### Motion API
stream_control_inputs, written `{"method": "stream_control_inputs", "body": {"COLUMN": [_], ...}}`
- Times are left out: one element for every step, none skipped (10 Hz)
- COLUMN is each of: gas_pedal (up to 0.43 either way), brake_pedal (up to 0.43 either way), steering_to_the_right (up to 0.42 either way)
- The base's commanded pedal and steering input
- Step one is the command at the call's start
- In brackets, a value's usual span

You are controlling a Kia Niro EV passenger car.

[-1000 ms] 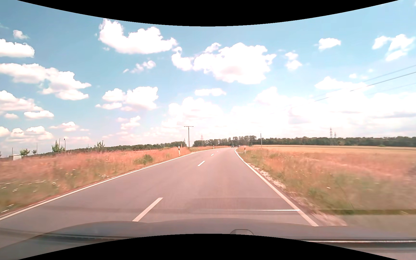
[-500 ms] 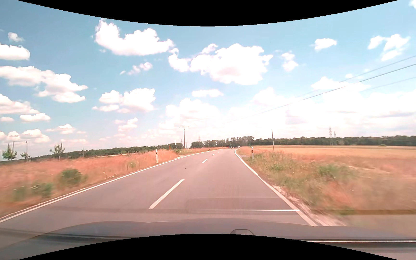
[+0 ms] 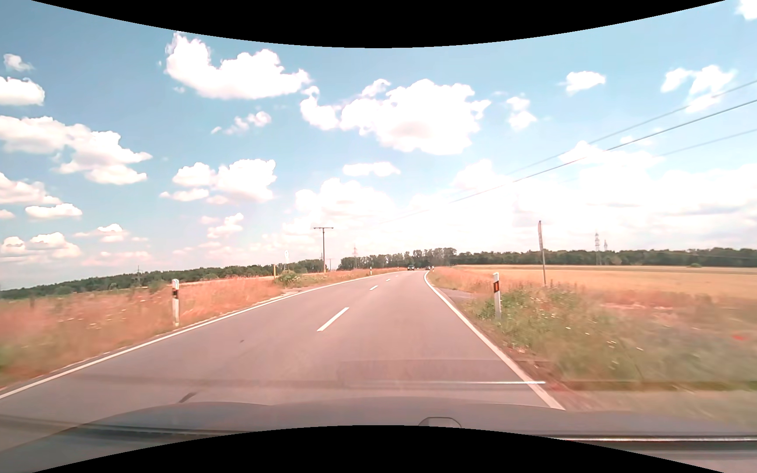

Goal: Follow the waypoints while adhering to traffic rules and regulations

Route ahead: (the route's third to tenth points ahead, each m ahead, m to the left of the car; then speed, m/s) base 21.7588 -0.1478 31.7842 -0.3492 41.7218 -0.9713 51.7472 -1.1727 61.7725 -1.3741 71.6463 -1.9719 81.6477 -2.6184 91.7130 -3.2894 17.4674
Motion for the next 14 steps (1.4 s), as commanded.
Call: {"method": "stream_control_inputs", "body": {"gas_pedal": [0.067, 0.067, 0.067, 0.067, 0.067, 0.067, 0.067, 0.067, 0.067, 0.067, 0.067, 0.067, 0.067, 0.067], "brake_pedal": [0.0, 0.0, 0.0, 0.0, 0.0, 0.0, 0.0, 0.0, 0.0, 0.0, 0.0, 0.0, 0.0, 0.0], "steering_to_the_right": [0.004, 0.004, 0.002, 0.0, 0.0, 0.0, 0.0, 0.0, -0.001, -0.001, -0.001, -0.001, 0.0, 0.001]}}
